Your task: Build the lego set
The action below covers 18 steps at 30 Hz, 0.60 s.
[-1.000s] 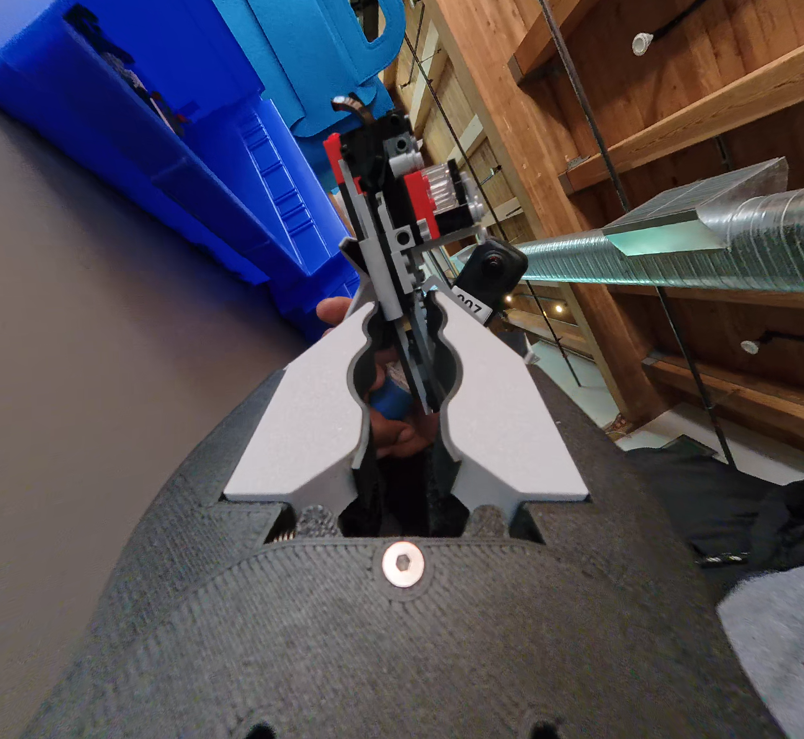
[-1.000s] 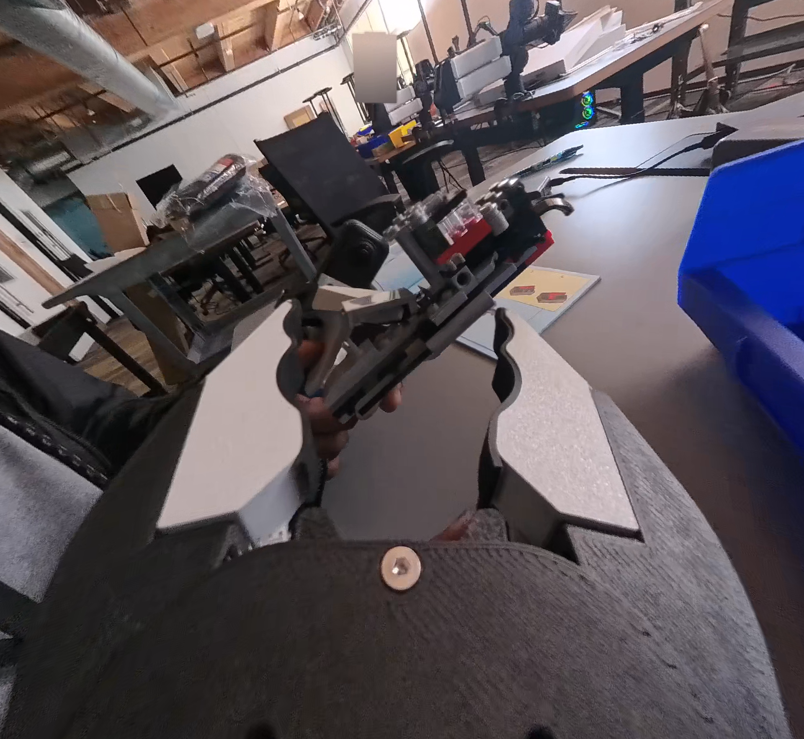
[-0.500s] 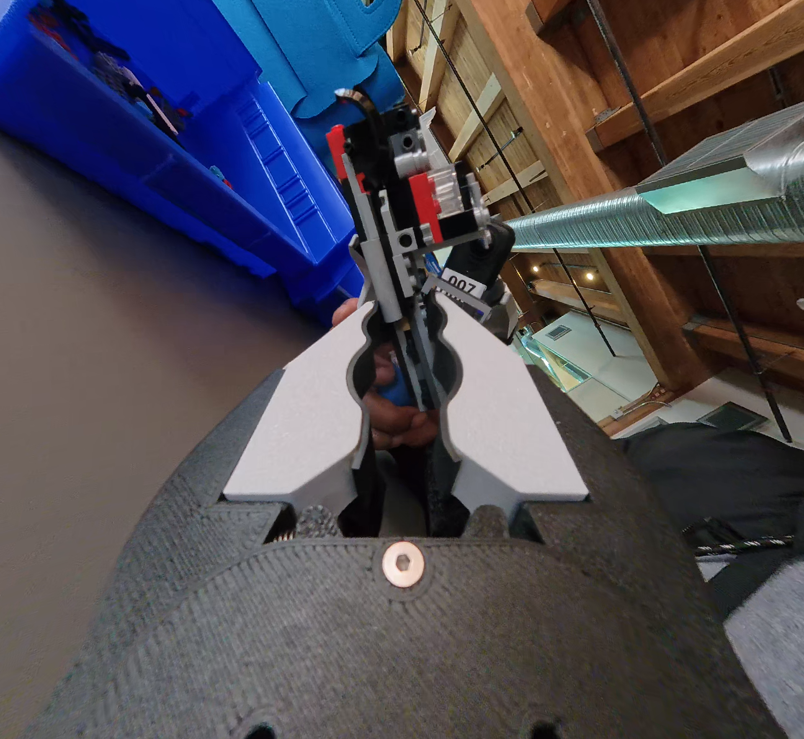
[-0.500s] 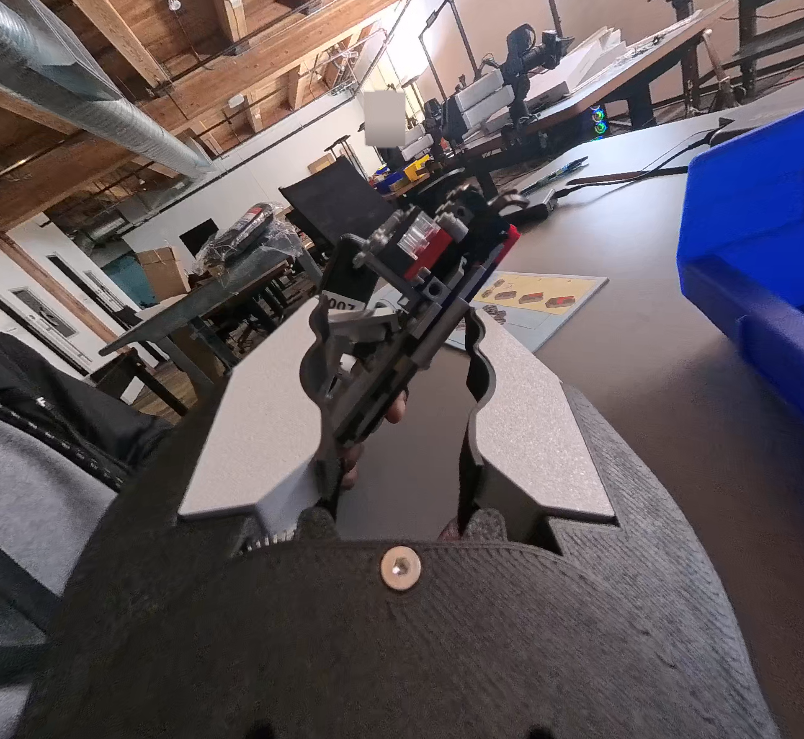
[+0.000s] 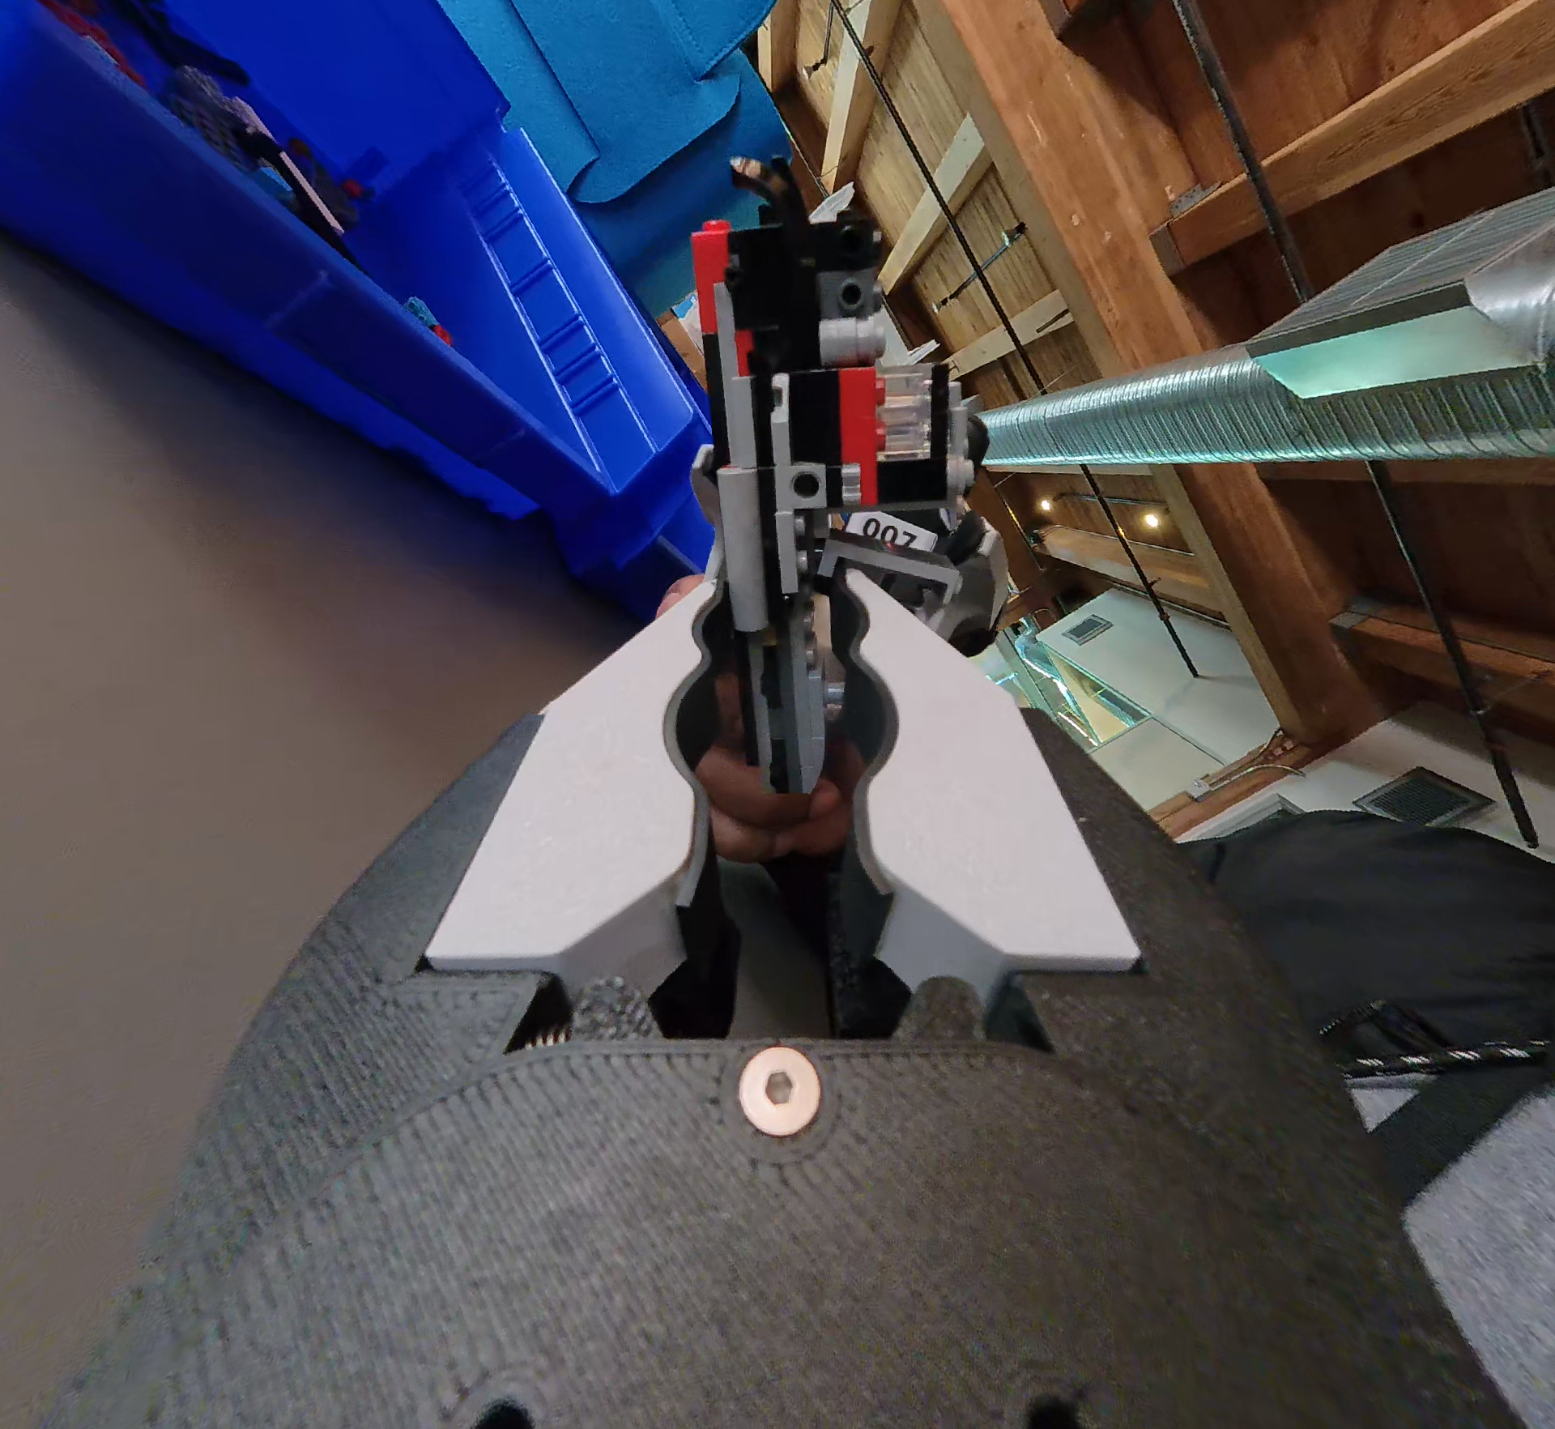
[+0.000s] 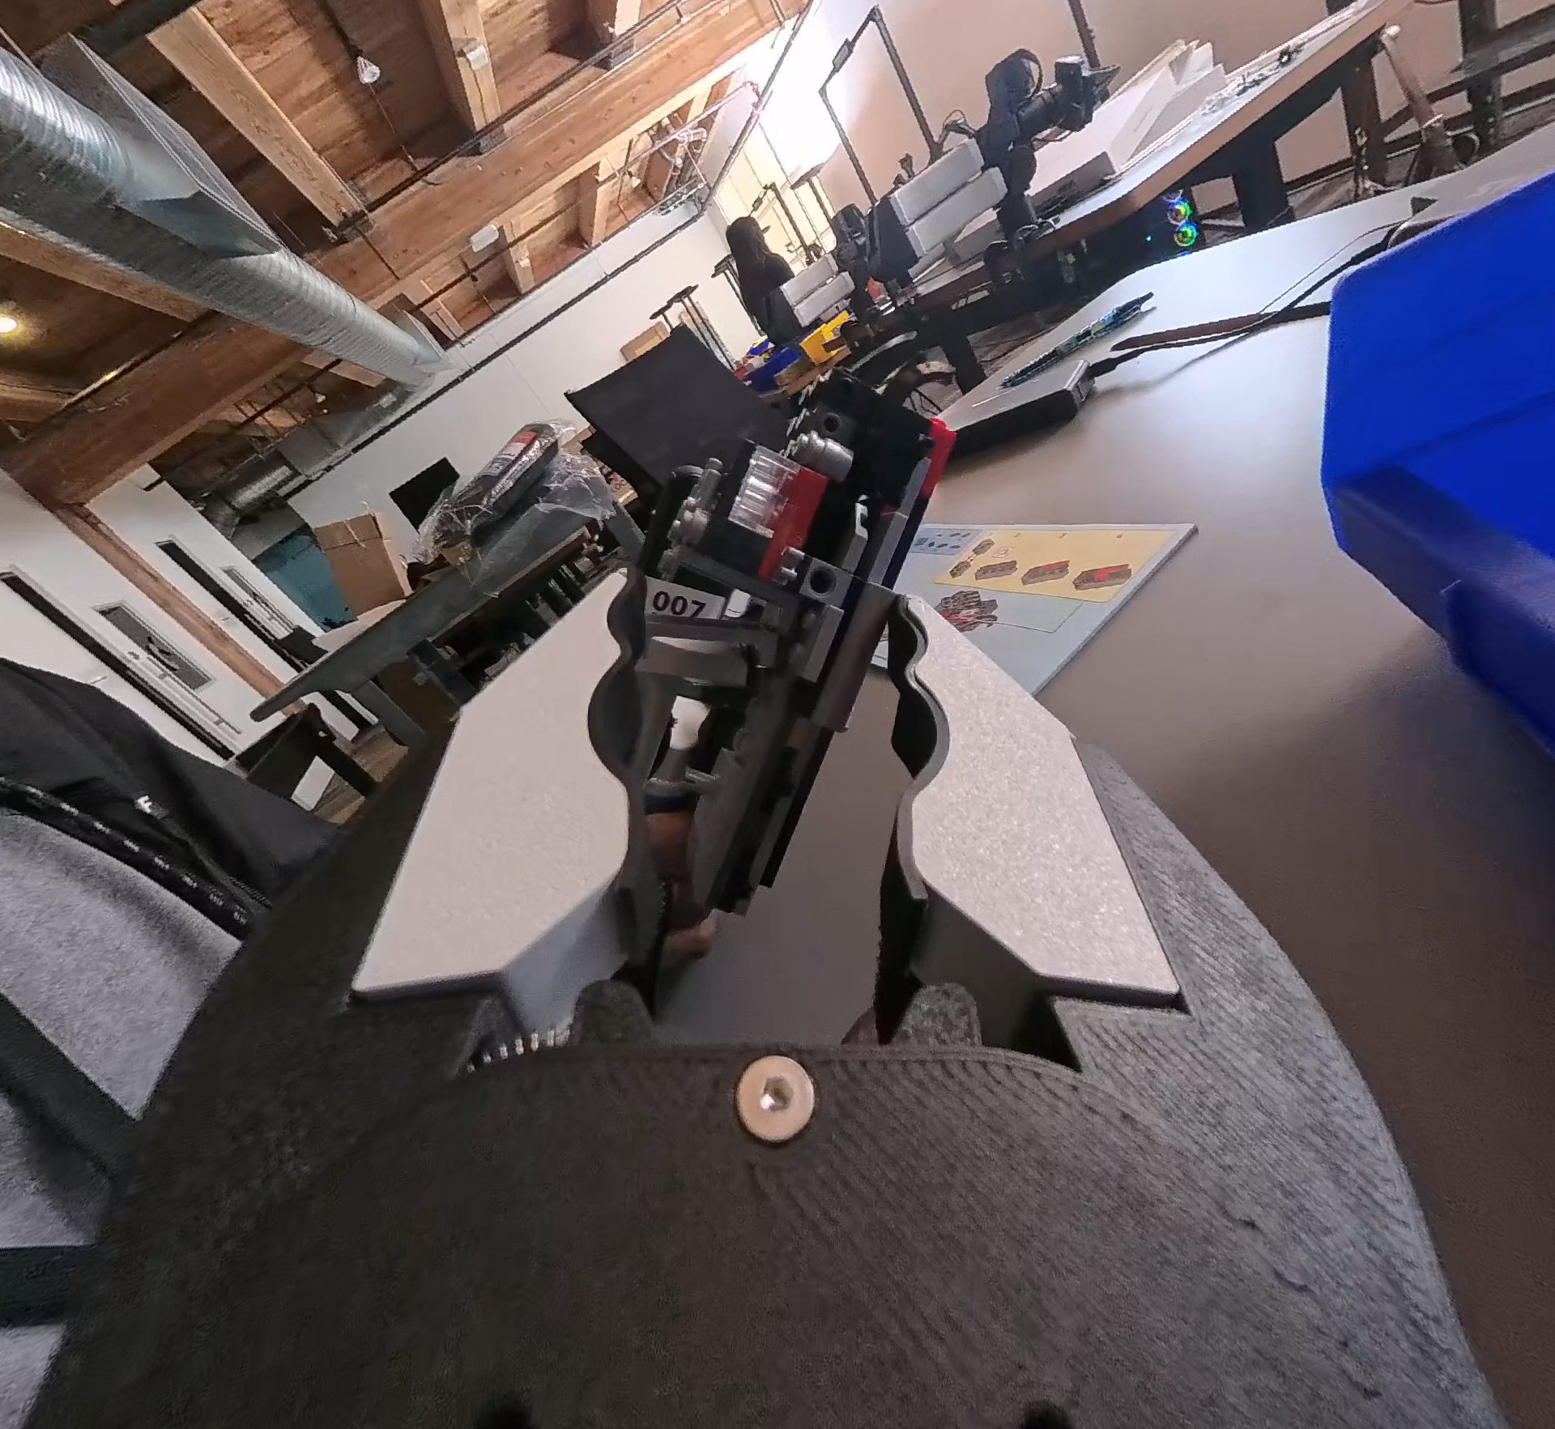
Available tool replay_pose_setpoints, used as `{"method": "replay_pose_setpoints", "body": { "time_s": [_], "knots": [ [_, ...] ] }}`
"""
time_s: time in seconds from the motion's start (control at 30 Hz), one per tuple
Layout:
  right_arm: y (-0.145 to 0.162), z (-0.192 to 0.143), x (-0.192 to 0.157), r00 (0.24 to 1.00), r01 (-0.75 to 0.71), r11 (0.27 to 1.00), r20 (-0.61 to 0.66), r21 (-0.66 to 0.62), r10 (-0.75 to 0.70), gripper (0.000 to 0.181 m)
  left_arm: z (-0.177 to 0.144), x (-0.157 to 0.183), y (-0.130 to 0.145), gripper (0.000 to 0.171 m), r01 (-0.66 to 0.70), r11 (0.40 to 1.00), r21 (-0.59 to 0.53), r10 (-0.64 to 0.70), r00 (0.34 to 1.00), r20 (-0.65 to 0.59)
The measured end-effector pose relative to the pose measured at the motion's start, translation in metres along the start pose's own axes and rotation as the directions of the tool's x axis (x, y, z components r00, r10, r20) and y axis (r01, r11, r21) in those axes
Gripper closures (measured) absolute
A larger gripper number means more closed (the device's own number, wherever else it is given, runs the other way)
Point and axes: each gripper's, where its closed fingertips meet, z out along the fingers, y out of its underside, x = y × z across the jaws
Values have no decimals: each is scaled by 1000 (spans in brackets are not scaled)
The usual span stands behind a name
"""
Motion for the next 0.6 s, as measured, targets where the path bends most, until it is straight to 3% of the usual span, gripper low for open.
{"method": "replay_pose_setpoints", "body": {
  "time_s": [0.37,0.6],
  "knots": [
    [-1,-1,2,999,-49,999,13,23,49,127,0,-1,1,145,-3,1000,-7,3,1000,8],
    [2,2,2,1000,8,1000,-17,-1,-8,122,1,-1,2,148,11,1000,-13,-11,1000,2]
  ]
}}
